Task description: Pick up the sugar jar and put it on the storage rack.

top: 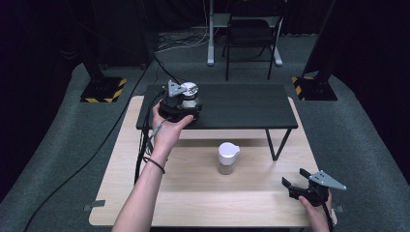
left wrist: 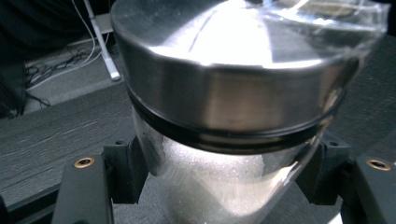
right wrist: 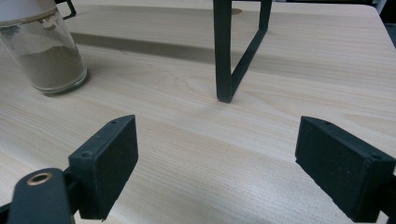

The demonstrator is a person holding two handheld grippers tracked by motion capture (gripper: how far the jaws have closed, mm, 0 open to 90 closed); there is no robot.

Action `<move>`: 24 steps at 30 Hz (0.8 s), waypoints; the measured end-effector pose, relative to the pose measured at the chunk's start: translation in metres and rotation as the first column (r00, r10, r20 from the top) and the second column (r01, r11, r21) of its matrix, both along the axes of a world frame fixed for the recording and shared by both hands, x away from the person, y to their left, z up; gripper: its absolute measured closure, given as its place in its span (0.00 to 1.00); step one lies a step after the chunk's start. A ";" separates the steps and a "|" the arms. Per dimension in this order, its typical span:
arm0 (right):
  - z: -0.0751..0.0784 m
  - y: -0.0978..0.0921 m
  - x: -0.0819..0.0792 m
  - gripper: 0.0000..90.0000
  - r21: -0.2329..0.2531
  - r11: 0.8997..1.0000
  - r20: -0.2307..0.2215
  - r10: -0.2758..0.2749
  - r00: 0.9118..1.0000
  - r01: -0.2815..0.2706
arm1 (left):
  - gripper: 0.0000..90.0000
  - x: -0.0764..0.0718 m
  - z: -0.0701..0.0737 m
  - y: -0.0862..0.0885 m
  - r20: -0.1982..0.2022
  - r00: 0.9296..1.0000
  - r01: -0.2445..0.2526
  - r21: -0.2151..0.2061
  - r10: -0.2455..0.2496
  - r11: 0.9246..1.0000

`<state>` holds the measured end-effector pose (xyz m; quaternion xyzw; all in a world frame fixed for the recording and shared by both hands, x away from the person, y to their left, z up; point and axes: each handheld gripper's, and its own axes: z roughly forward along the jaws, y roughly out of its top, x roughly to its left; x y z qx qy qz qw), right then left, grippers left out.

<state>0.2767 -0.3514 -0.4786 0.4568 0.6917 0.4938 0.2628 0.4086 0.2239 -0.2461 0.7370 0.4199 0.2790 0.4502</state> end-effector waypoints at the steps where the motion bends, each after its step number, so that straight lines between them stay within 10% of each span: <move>1: 0.000 0.000 0.000 0.14 0.000 1.000 0.000 0.000 1.000 0.000 | 0.34 0.001 -0.001 -0.001 -0.004 1.000 -0.004 0.001 0.004 1.000; 11: 0.000 0.000 0.000 0.13 0.000 1.000 0.000 0.000 1.000 0.000 | 0.26 0.009 0.002 0.006 -0.044 0.999 0.009 -0.018 -0.010 1.000; 24: 0.000 0.001 0.000 0.13 -0.004 1.000 -0.001 -0.002 1.000 0.002 | 0.06 -0.031 -0.021 0.031 0.027 0.998 0.059 -0.006 -0.059 0.998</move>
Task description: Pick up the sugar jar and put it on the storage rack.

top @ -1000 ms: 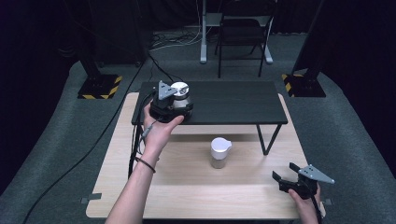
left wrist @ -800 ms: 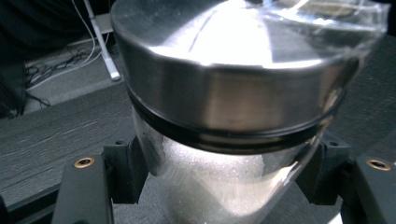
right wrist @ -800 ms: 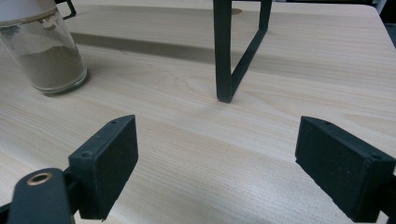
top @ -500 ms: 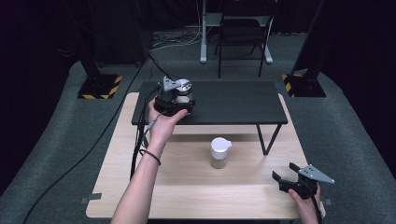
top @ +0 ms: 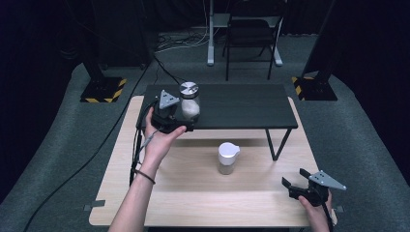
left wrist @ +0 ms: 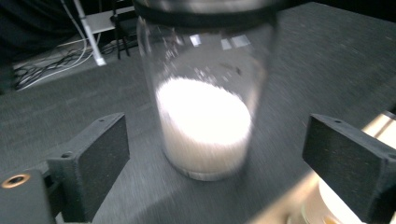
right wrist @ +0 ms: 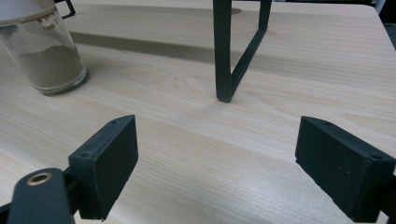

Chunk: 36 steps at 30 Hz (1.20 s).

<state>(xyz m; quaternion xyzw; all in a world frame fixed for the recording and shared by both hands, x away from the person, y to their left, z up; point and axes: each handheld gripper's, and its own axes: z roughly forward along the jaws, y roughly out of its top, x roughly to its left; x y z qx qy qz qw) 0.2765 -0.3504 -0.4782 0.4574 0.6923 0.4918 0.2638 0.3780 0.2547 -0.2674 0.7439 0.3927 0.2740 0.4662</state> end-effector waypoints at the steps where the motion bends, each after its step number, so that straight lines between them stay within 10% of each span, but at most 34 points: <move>1: 0.000 0.000 0.000 0.13 -0.002 1.000 -0.001 0.001 1.000 -0.001 | 0.06 -0.005 -0.002 0.001 0.009 1.000 -0.002 0.011 0.002 1.000; 18: 0.000 0.000 0.000 0.13 -0.002 1.000 0.001 0.000 1.000 0.000 | 0.04 -0.076 -0.055 0.046 0.082 0.994 0.077 -0.038 -0.073 0.996; 36: 0.000 0.001 -0.001 0.13 -0.002 1.000 0.000 -0.001 1.000 0.001 | 0.04 -0.110 -0.151 0.080 0.048 0.998 0.046 -0.065 -0.043 0.997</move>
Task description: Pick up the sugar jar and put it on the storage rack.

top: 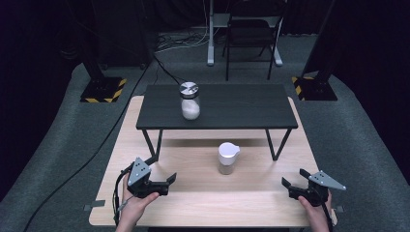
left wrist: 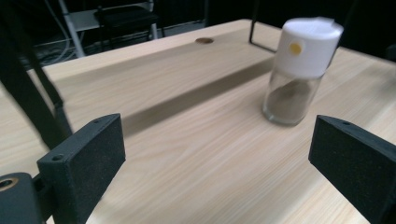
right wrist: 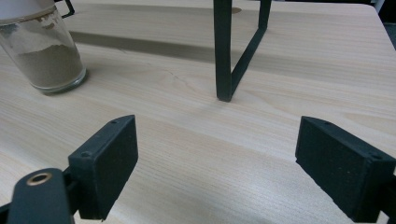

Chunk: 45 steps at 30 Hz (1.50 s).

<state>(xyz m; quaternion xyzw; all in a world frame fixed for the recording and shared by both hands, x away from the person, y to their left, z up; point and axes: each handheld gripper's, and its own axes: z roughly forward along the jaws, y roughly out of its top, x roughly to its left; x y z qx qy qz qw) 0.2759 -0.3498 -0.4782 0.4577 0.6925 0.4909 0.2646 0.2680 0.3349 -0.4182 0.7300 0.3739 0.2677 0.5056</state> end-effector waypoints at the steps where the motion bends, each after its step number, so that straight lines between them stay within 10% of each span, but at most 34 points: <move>1: 0.000 0.000 0.000 0.13 0.000 1.000 0.000 0.000 1.000 0.000 | 0.04 -0.001 -0.006 0.001 0.002 1.000 -0.004 -0.005 0.004 1.000; 12: 0.000 0.000 0.000 0.13 -0.001 1.000 -0.002 0.001 1.000 -0.001 | 0.06 -0.008 -0.051 0.005 -0.025 0.996 -0.088 0.033 0.089 0.996; 45: 0.001 0.001 0.001 0.13 -0.009 1.000 -0.006 0.007 1.000 -0.007 | 0.06 -0.002 -0.053 0.010 -0.072 0.988 -0.133 0.035 0.135 0.990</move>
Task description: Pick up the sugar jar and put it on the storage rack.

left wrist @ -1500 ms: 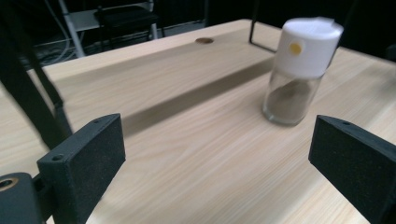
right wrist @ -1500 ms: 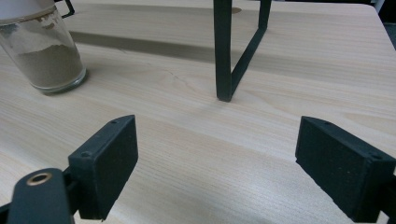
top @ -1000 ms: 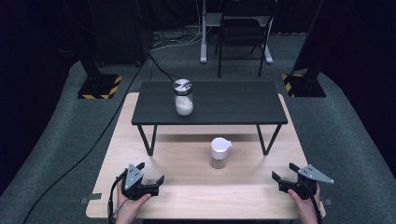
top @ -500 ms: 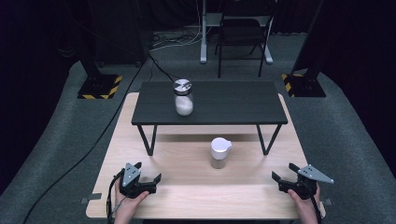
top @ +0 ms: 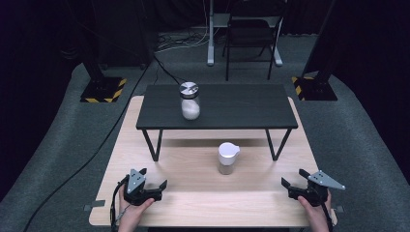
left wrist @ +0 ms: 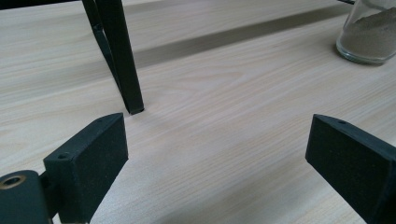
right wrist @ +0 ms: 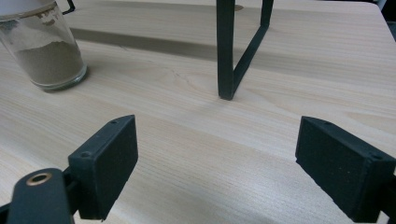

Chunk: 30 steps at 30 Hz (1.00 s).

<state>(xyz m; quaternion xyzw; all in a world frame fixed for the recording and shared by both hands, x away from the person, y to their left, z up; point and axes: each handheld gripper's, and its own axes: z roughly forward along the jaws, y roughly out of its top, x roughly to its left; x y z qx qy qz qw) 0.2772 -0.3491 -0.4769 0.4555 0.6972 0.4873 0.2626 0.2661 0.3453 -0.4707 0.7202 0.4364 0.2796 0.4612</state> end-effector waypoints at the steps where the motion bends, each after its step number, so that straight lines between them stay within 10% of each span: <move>1: 0.000 0.000 0.000 0.13 0.000 1.000 0.000 0.000 1.000 0.000 | 0.06 0.000 0.000 0.000 0.000 1.000 0.000 0.000 0.000 1.000; 30: 0.000 0.000 0.000 0.13 0.000 1.000 0.000 0.000 1.000 0.000 | 0.06 0.000 0.000 0.001 -0.004 1.000 0.000 -0.007 -0.001 1.000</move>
